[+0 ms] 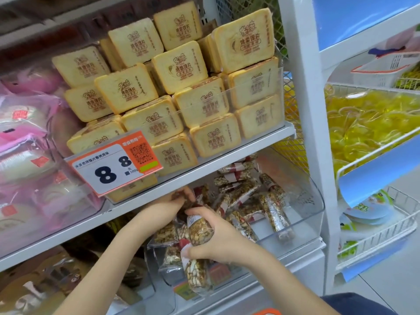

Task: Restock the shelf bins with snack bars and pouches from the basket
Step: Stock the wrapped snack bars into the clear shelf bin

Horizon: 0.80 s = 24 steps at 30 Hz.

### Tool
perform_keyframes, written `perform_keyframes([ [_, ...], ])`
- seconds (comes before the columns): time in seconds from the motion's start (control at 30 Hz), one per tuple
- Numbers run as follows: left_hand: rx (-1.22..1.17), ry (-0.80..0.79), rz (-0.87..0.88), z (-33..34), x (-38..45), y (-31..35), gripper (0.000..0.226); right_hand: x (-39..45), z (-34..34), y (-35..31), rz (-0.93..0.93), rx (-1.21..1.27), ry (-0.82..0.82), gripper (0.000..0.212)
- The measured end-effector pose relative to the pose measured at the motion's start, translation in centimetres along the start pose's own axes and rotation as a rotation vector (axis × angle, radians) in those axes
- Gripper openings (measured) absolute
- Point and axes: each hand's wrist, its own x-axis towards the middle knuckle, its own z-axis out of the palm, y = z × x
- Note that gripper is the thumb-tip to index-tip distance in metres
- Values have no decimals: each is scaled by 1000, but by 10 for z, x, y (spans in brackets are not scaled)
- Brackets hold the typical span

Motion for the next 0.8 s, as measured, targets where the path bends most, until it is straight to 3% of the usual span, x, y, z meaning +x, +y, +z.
perform_keyframes([
  [0.17,18,-161,-4,34,62,4,30,1,0,2,25,-10,-50,70],
  [0.3,86,-340,-109,57,106,14,81,4,-3,6,30,-26,-92,68],
  [0.47,191,-364,-95,78,130,16,99,10,-13,7,48,-20,-165,71],
  [0.8,261,-309,-25,84,135,-1,105,16,-15,2,65,-5,-198,66],
])
